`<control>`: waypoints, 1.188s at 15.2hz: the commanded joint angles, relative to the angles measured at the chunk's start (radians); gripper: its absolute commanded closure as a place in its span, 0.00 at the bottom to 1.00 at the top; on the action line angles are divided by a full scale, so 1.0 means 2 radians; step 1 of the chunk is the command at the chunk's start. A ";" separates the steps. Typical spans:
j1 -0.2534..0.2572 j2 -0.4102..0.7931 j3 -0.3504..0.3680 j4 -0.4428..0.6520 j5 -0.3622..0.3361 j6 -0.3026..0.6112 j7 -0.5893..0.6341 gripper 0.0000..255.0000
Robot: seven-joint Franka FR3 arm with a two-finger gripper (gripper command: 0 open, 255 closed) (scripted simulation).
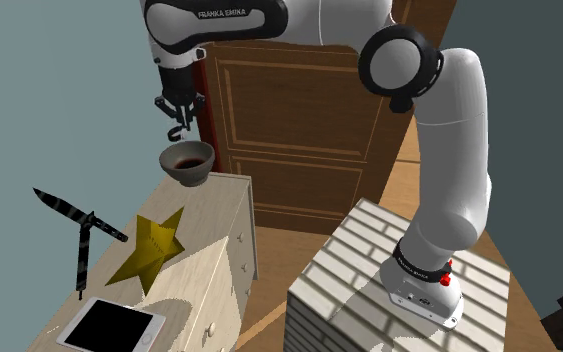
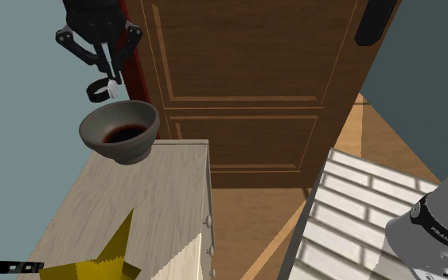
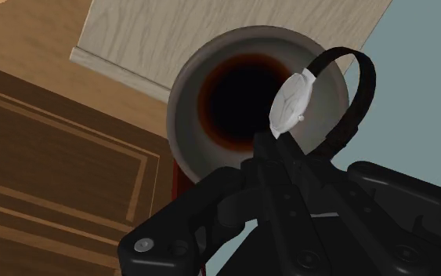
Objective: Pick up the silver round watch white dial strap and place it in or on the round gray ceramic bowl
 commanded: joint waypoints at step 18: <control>-0.014 0.050 -0.012 -0.025 -0.012 0.073 -0.021 1.00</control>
